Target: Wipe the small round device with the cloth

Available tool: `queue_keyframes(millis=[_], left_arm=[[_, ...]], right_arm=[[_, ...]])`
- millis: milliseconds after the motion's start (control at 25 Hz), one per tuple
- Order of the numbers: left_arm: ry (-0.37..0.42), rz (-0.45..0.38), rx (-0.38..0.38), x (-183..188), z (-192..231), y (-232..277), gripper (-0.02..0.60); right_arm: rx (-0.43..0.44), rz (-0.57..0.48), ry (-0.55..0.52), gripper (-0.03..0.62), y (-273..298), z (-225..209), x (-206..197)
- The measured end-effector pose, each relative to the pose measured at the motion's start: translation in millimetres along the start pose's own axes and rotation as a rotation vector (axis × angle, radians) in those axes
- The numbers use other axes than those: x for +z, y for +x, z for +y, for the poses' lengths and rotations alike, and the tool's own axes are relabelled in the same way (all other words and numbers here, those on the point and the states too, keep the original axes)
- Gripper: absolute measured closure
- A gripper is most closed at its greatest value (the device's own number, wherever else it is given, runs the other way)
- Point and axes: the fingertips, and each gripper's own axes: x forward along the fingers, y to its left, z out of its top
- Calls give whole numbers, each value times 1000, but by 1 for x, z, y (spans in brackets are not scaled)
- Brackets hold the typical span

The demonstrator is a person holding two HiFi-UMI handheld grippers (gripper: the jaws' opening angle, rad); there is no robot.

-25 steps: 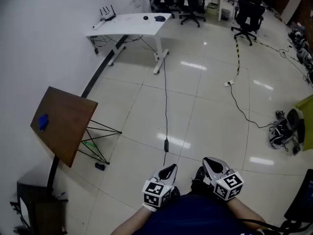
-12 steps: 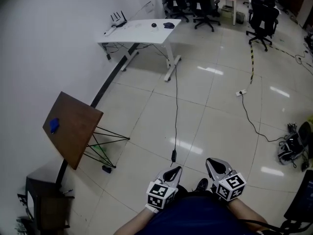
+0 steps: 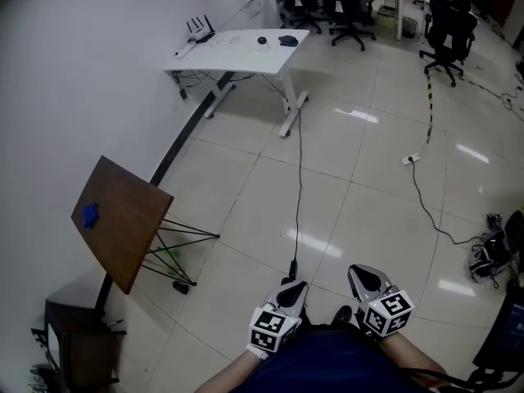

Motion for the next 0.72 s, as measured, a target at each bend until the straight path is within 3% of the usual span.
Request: queue_keyframes(millis=[400, 720], left_arm=[[-54, -41, -76, 60, 126, 4, 580], [-91, -40, -133, 67, 193, 19, 580]], right_arm=[[-109, 9, -14, 582, 115, 27, 35], [-188, 32, -42, 582, 162, 39, 52]])
